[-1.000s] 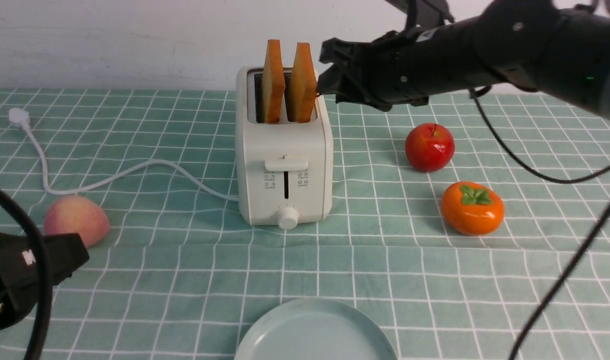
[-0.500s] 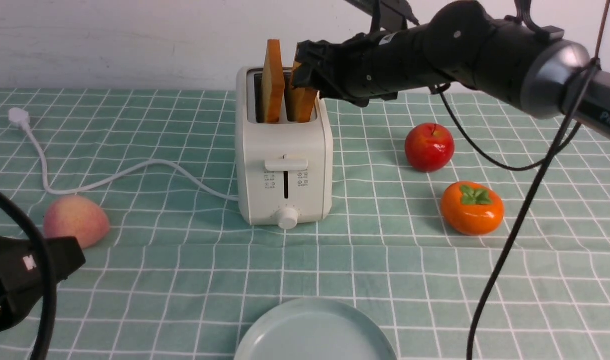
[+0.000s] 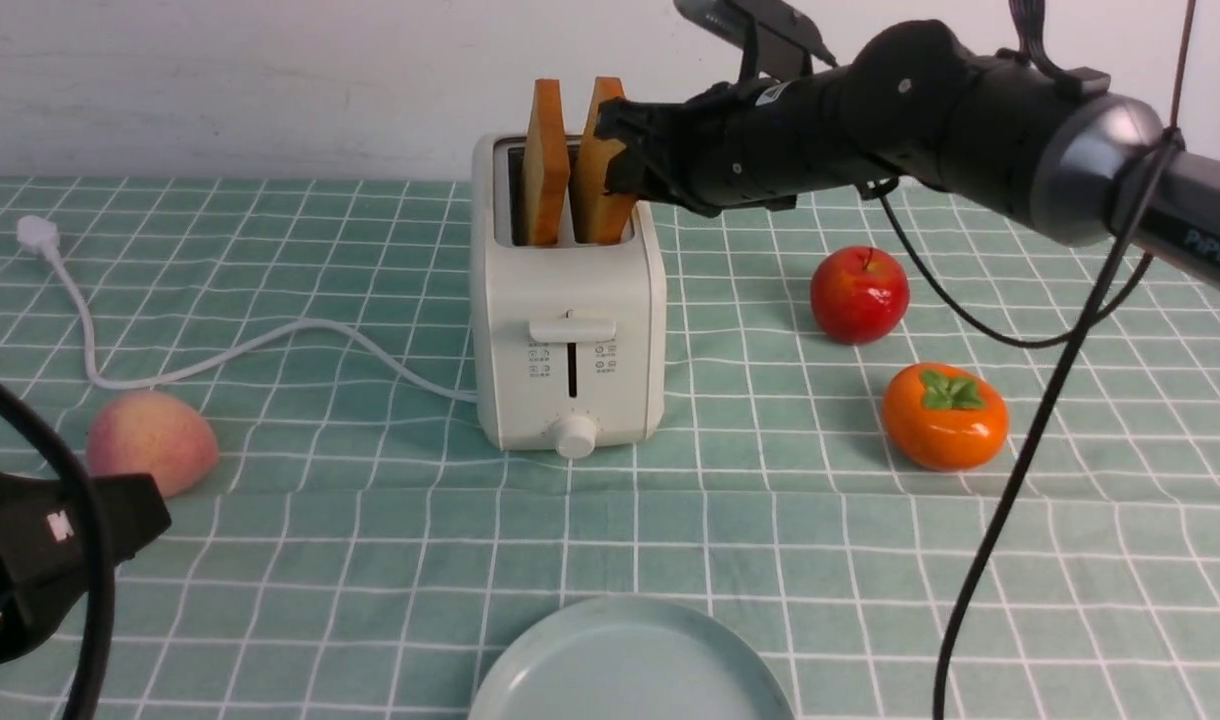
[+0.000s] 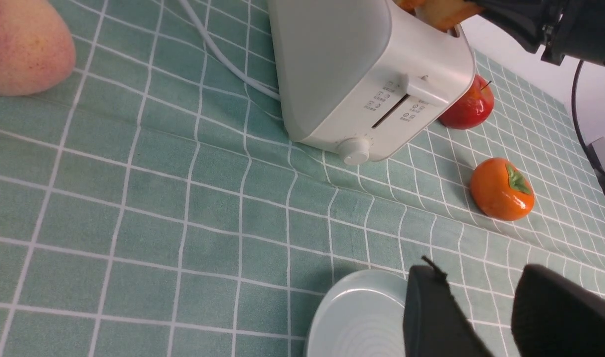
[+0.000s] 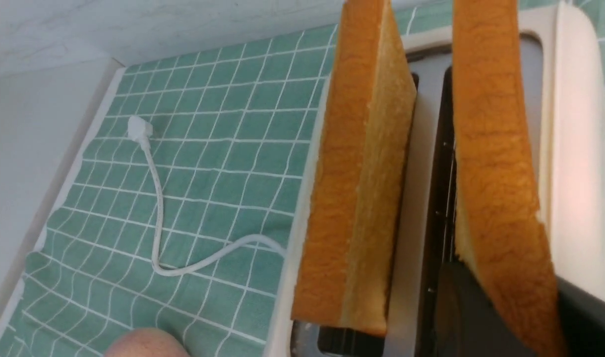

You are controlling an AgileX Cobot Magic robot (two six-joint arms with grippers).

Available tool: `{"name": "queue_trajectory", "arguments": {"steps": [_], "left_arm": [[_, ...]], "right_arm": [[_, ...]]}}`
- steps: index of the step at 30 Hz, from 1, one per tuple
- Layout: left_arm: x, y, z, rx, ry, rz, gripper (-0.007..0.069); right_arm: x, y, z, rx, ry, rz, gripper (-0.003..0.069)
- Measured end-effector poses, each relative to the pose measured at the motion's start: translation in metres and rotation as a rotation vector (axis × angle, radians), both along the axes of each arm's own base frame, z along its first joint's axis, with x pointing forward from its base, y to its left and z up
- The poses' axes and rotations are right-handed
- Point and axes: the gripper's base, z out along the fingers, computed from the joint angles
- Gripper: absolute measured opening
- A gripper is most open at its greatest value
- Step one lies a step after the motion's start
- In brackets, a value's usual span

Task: Take toasted bread from bread machine on blue coffee table place on plate.
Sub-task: 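Grasp the toast slice in the toaster and pull it up out of the slot with the right gripper, then place the held slice of bread on top of the slice on the plate with the right gripper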

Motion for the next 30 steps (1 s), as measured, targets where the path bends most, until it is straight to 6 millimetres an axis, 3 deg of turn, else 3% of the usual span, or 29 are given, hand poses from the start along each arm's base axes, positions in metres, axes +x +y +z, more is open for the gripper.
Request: {"name": "queue_trajectory", "arguments": {"steps": [6, 7, 8, 10, 13, 15, 17, 20, 23, 26, 30], "left_arm": [[0.000, 0.000, 0.000, 0.000, 0.000, 0.000, 0.0238], [0.000, 0.000, 0.000, 0.000, 0.000, 0.000, 0.0238], [0.000, 0.000, 0.000, 0.001, 0.000, 0.000, 0.0238], [0.000, 0.000, 0.000, 0.003, -0.001, 0.000, 0.0238], [0.000, 0.000, 0.000, 0.003, -0.001, 0.000, 0.0238], [0.000, 0.000, 0.000, 0.003, -0.001, 0.000, 0.0238], [0.000, 0.000, 0.000, 0.003, -0.001, 0.000, 0.0238], [0.000, 0.000, 0.000, 0.003, -0.001, 0.000, 0.0238], [0.000, 0.000, 0.000, 0.003, -0.001, 0.000, 0.0238], [0.000, 0.000, 0.000, 0.003, -0.001, 0.000, 0.0238], [0.000, 0.000, 0.000, 0.003, -0.001, 0.000, 0.0238]], "right_arm": [[-0.029, -0.040, 0.078, 0.013, -0.136, -0.020, 0.0111], [-0.031, -0.041, 0.081, 0.012, -0.140, -0.018, 0.0111], [-0.047, -0.058, 0.105, -0.038, -0.179, -0.002, 0.0111], [-0.068, -0.075, 0.122, -0.140, -0.172, 0.049, 0.0111], [-0.088, -0.087, 0.130, -0.238, -0.132, 0.097, 0.0111], [-0.110, -0.094, 0.123, -0.344, 0.006, 0.188, 0.0111], [-0.118, -0.092, 0.110, -0.364, 0.099, 0.246, 0.0111], [-0.129, -0.077, 0.080, -0.334, 0.249, 0.354, 0.0111], [-0.148, -0.044, 0.037, -0.242, 0.386, 0.534, 0.0111], [-0.165, -0.023, 0.008, -0.177, 0.446, 0.637, 0.0111], [-0.181, -0.011, -0.023, -0.110, 0.515, 0.677, 0.0111]]}}
